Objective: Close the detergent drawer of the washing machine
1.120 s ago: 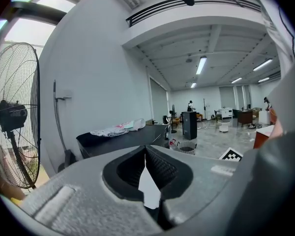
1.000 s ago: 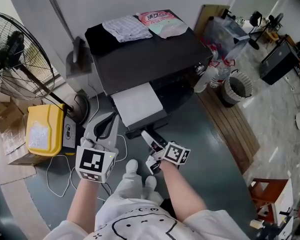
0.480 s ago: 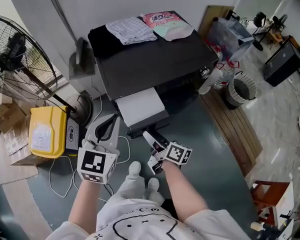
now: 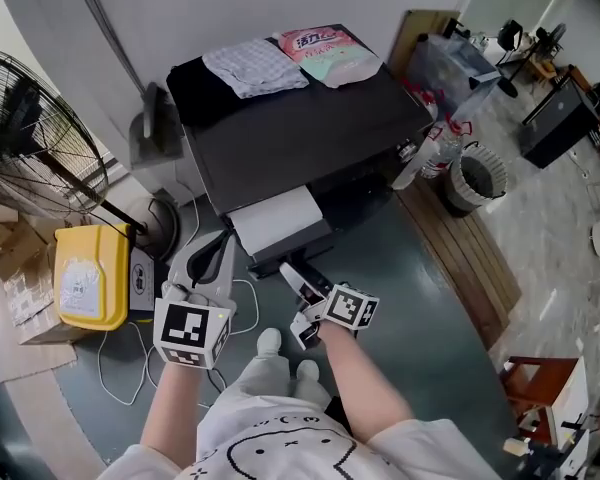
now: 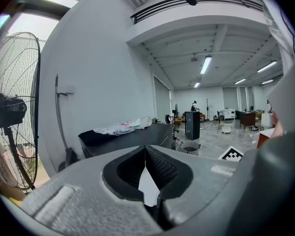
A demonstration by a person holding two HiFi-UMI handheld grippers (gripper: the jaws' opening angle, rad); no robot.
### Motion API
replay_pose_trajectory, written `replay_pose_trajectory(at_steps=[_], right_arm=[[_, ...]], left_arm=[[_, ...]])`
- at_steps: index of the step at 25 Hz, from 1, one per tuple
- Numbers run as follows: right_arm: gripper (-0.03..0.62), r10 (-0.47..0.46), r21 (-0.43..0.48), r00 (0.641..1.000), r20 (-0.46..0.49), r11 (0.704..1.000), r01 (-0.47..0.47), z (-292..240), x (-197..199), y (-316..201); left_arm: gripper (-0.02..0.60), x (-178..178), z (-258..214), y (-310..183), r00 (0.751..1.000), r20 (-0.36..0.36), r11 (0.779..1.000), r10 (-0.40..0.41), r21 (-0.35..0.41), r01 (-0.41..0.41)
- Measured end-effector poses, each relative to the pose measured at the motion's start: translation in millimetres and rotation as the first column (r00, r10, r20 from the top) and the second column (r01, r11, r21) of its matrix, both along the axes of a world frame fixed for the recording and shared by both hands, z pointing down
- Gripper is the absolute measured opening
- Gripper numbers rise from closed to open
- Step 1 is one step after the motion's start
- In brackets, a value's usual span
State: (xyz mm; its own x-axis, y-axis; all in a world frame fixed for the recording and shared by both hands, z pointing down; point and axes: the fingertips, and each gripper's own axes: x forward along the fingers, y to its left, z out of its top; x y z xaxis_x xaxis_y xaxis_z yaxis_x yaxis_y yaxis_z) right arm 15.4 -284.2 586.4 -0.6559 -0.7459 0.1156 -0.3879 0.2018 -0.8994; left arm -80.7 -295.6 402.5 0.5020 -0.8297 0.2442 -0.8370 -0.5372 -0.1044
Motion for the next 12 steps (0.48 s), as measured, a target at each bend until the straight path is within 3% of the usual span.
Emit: replay_pose_trajectory(at_steps=[12], right_arm=[[0.285, 0.003, 0.001, 1.0, -0.015, 1.0, -0.003, -1.0, -13.6, -33.6]], left_arm=[[0.017, -11.3, -4.4, -27.6, 1.0, 0.016, 1.0, 0.008, 0.026, -0.008]])
